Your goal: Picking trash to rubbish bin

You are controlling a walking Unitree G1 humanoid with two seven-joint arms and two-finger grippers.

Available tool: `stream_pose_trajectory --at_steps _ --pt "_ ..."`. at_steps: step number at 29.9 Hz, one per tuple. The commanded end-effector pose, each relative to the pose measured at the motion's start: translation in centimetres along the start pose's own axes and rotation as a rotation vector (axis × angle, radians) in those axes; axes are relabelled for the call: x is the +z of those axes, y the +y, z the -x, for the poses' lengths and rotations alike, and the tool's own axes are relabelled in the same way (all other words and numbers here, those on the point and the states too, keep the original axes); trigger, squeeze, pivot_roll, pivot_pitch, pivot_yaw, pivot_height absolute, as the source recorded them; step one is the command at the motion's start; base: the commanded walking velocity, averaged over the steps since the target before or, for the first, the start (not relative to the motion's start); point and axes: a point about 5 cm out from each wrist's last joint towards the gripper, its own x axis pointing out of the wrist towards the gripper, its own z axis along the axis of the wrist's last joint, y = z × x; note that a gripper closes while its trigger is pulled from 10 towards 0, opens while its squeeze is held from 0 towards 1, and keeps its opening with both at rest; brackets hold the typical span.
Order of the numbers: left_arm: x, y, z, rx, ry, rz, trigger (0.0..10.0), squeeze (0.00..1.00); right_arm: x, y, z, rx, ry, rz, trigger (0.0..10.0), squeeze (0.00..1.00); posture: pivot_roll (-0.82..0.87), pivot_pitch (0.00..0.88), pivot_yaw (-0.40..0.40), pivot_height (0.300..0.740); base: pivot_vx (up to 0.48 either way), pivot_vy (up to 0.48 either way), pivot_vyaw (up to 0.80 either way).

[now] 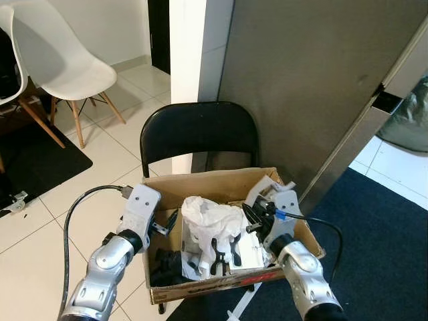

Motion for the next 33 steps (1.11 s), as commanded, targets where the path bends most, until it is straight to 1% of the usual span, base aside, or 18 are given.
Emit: stream_pose_trajectory --at_steps 1,4,6,7,8,9,13,15,16,19,25,30,33 --pt "-0.2 -0.3 0.2 -0.031 0.018 -0.005 10.0 0.0 -0.3 0.2 0.0 0.018 0.007 0.004 10.0 0.0 0.01 0.098 -0.057 0.74 0.0 0.0 0.0" --pt "-0.3 -0.5 0.4 -0.099 0.025 0.019 10.0 0.0 0.2 0.7 -1.1 0.065 0.018 0.036 10.0 0.0 0.01 0.098 -0.057 0.74 0.0 0.0 0.0" --pt "-0.4 -0.5 0.5 -0.116 0.029 0.023 10.0 0.0 0.2 0.8 -1.3 0.073 0.023 0.045 10.0 0.0 0.01 0.098 -0.057 0.74 0.0 0.0 0.0" --pt "-0.3 -0.7 0.5 -0.145 0.036 0.016 10.0 0.0 0.0 0.9 -1.7 0.084 0.058 0.057 10.0 0.0 0.02 0.097 -0.063 0.74 0.0 0.0 0.0" --pt "-0.3 -0.7 0.5 -0.145 0.036 0.016 10.0 0.0 0.0 0.9 -1.7 0.084 0.058 0.057 10.0 0.0 0.02 0.097 -0.063 0.74 0.0 0.0 0.0" --pt "-0.3 -0.7 0.5 -0.148 0.039 0.004 10.0 0.0 -0.3 0.8 -1.8 0.093 0.085 0.065 10.0 0.0 0.02 0.097 -0.067 0.74 0.0 0.0 0.0" --pt "-0.3 -0.7 0.5 -0.144 0.04 0.002 10.0 0.0 -0.4 0.7 -1.7 0.093 0.09 0.065 10.0 0.0 0.02 0.097 -0.067 0.74 0.0 0.0 0.0" --pt "-0.3 -0.6 0.7 -0.14 0.043 0.004 10.0 0.0 -0.4 0.4 -1.7 0.064 0.093 0.066 10.0 0.0 0.02 0.096 -0.067 0.74 0.0 0.0 0.0" --pt "-0.4 -0.5 0.9 -0.14 0.046 0.006 10.0 0.0 -0.7 0.1 -1.7 0.037 0.111 0.08 10.0 0.0 0.02 0.096 -0.067 0.74 0.0 0.0 0.0" --pt "-0.5 -0.5 0.9 -0.142 0.048 0.006 10.0 0.0 -0.8 0.0 -1.7 0.023 0.124 0.094 10.0 0.0 0.02 0.096 -0.067 0.74 0.0 0.0 0.0" --pt "-0.4 -0.4 0.8 -0.138 0.051 0.004 10.0 0.0 -1.3 -1.0 -1.8 -0.071 0.191 0.132 10.0 0.0 0.02 0.096 -0.065 0.74 0.0 0.0 0.0" --pt "-0.4 -0.4 0.8 -0.136 0.05 0.002 10.0 0.0 -1.6 -1.2 -1.7 -0.093 0.215 0.137 10.0 0.0 0.02 0.098 -0.065 0.74 0.0 0.0 0.0" --pt "-0.4 -0.4 0.9 -0.135 0.052 0.006 10.0 0.0 -2.1 -1.3 -1.5 -0.111 0.244 0.156 10.0 0.0 0.02 0.099 -0.066 0.74 0.0 0.0 0.0"
